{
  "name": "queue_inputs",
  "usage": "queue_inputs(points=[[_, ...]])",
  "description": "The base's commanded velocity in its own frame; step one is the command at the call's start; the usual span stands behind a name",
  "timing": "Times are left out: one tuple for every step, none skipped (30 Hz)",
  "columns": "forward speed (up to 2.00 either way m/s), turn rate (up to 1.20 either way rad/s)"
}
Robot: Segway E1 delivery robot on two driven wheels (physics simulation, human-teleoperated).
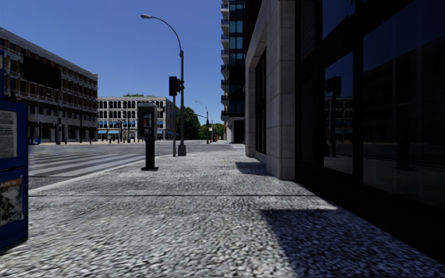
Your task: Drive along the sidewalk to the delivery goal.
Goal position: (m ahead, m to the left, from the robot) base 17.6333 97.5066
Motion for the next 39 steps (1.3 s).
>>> queue_inputs(points=[[2.00, 0.00], [2.00, 0.00], [2.00, 0.00], [2.00, 0.00], [2.00, 0.00], [2.00, 0.00], [2.00, 0.00], [2.00, 0.00], [2.00, 0.00], [2.00, 0.00], [2.00, 0.00], [2.00, 0.00], [2.00, 0.00], [2.00, 0.00], [2.00, 0.00], [2.00, 0.00], [2.00, 0.00], [2.00, 0.00], [2.00, 0.00], [2.00, 0.00], [2.00, 0.00], [2.00, 0.00], [2.00, 0.00], [2.00, 0.00], [2.00, 0.00], [2.00, 0.00], [2.00, 0.00], [2.00, 0.00], [2.00, 0.00], [2.00, 0.00], [2.00, 0.00], [2.00, 0.00], [2.00, 0.00], [2.00, 0.00], [2.00, 0.00], [2.00, 0.00], [2.00, 0.00], [2.00, 0.02], [2.00, 0.09]])
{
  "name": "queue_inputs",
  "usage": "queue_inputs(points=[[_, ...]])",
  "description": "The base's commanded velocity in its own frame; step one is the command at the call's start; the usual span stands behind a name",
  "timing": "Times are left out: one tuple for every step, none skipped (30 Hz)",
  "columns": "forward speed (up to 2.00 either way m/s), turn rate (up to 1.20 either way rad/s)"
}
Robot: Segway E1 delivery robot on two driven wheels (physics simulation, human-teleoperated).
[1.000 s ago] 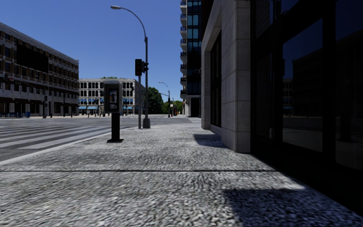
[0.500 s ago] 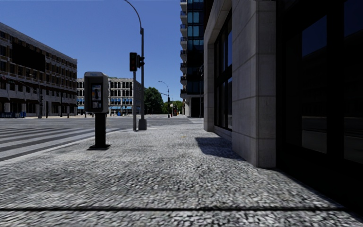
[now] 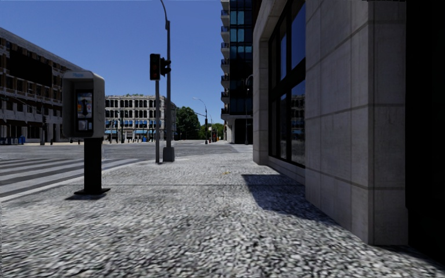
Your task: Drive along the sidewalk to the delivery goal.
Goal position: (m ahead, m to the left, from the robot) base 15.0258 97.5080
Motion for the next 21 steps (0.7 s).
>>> queue_inputs(points=[[2.00, 0.09], [1.94, 0.18], [1.93, 0.24], [1.92, 0.32], [1.92, 0.32], [1.92, 0.36], [1.92, 0.37], [1.92, 0.37], [1.92, 0.37], [1.91, 0.37], [1.91, 0.37], [1.91, 0.37], [1.91, 0.37], [1.90, 0.37], [1.90, 0.37], [1.90, 0.37], [1.90, 0.37], [1.90, 0.37], [1.90, 0.37], [1.90, 0.37], [1.90, 0.37]])
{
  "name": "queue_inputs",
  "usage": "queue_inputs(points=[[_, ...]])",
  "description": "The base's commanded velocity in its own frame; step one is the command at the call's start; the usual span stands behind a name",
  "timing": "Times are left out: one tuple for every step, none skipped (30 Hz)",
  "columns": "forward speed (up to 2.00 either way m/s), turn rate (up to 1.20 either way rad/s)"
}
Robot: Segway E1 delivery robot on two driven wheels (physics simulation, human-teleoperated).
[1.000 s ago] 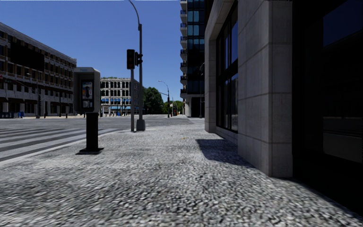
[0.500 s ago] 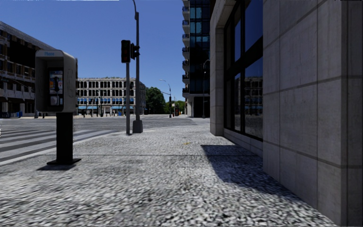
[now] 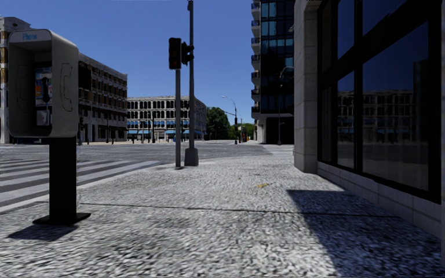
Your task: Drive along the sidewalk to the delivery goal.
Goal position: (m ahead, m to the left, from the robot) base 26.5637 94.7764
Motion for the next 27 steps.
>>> queue_inputs(points=[[1.90, 0.37], [1.90, 0.37], [1.90, 0.37], [1.90, 0.37], [1.90, 0.37], [1.90, 0.37], [1.90, 0.37], [1.90, 0.37], [1.90, 0.37], [1.90, 0.39], [1.90, 0.40], [1.90, 0.40], [1.90, 0.43], [1.90, 0.45], [1.90, 0.47], [1.90, 0.47], [1.90, 0.48], [1.90, 0.48], [1.90, 0.49], [1.90, 0.49], [1.90, 0.49], [1.90, 0.49], [1.90, 0.49], [1.91, 0.49], [1.92, 0.49], [1.92, 0.50], [1.92, 0.50]])
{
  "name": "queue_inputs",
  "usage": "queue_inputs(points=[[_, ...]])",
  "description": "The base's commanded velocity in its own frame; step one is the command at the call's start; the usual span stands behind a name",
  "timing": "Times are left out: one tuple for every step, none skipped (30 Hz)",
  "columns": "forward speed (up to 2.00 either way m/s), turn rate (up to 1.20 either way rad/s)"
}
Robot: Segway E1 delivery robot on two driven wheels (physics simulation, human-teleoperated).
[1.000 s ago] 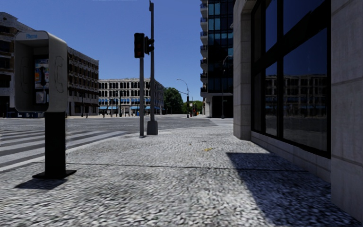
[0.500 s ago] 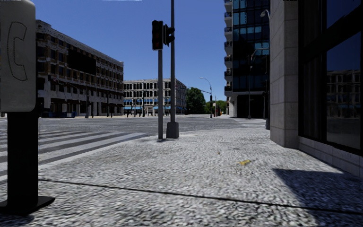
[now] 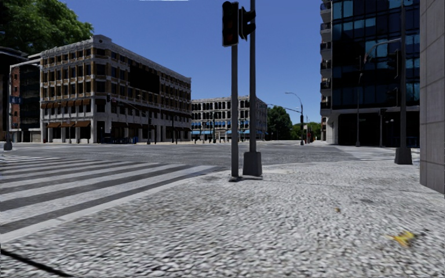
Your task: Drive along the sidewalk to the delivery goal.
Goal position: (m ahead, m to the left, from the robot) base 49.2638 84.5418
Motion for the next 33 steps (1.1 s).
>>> queue_inputs(points=[[1.92, 0.51], [1.92, 0.51], [1.92, 0.52], [1.92, 0.52], [1.92, 0.54], [1.93, 0.54], [1.93, 0.55], [1.93, 0.55], [1.93, 0.55], [1.93, 0.55], [1.93, 0.55], [1.93, 0.55], [1.93, 0.55], [1.93, 0.55], [1.93, 0.56], [1.93, 0.56], [1.94, 0.57], [1.94, 0.58], [1.94, 0.59], [1.94, 0.59], [1.94, 0.59], [1.94, 0.60], [1.94, 0.60], [1.94, 0.60], [1.94, 0.60], [1.94, 0.60], [1.94, 0.60], [1.94, 0.60], [1.94, 0.60], [1.94, 0.61], [1.94, 0.61], [1.94, 0.61], [1.94, 0.61]])
